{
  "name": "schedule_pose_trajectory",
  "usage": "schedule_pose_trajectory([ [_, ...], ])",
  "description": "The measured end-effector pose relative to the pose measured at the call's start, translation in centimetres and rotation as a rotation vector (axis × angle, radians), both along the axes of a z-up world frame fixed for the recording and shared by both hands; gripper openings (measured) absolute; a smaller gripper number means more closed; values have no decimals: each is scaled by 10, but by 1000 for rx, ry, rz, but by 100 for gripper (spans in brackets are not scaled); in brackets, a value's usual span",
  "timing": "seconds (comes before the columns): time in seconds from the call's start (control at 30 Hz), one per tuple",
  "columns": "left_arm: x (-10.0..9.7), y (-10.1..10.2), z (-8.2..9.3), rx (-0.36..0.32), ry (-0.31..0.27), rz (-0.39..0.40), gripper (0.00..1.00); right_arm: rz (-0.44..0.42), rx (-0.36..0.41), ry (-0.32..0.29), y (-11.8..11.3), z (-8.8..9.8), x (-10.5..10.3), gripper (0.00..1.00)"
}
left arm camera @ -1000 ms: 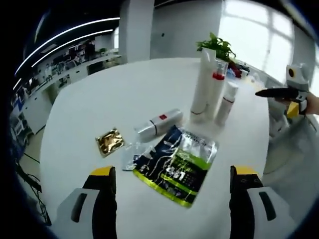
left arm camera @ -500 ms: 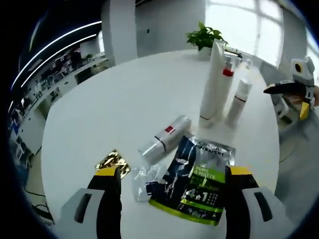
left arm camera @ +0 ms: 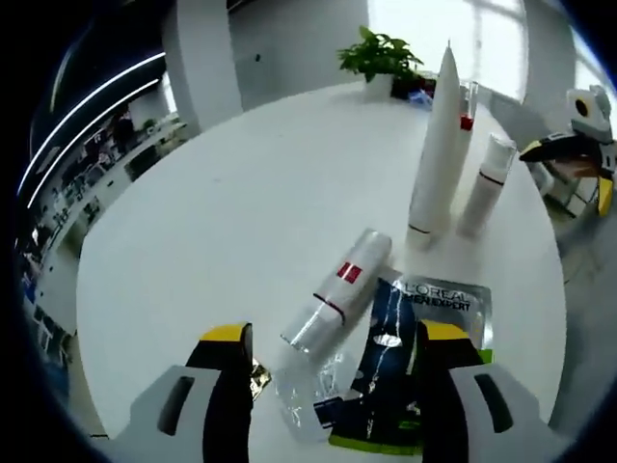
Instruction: Arrange the skincare products in the storage area until every visible bottle or jar stands upright without overlapping.
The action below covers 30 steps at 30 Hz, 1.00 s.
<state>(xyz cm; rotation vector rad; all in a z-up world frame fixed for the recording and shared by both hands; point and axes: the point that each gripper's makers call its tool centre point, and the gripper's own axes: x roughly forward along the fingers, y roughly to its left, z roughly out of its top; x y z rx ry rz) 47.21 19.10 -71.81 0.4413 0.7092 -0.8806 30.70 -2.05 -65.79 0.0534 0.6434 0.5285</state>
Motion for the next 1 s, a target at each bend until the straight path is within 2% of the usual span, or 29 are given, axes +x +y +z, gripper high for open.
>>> schedule_pose_trajectory([
  [0.27, 9, -12, -8, 58, 10, -101, 53, 2, 1, 14, 1, -5, 3, 97],
  [0.43, 12, -22, -11, 107, 18, -199, 51, 2, 4, 22, 2, -9, 1, 97],
  [0.77, 11, -27, -20, 163, 51, -285, 43, -7, 3, 27, -2, -12, 1, 97],
  [1.0, 6, -33, -23, 143, 97, -315, 36, -11, -1, 25, -4, -12, 0, 97],
])
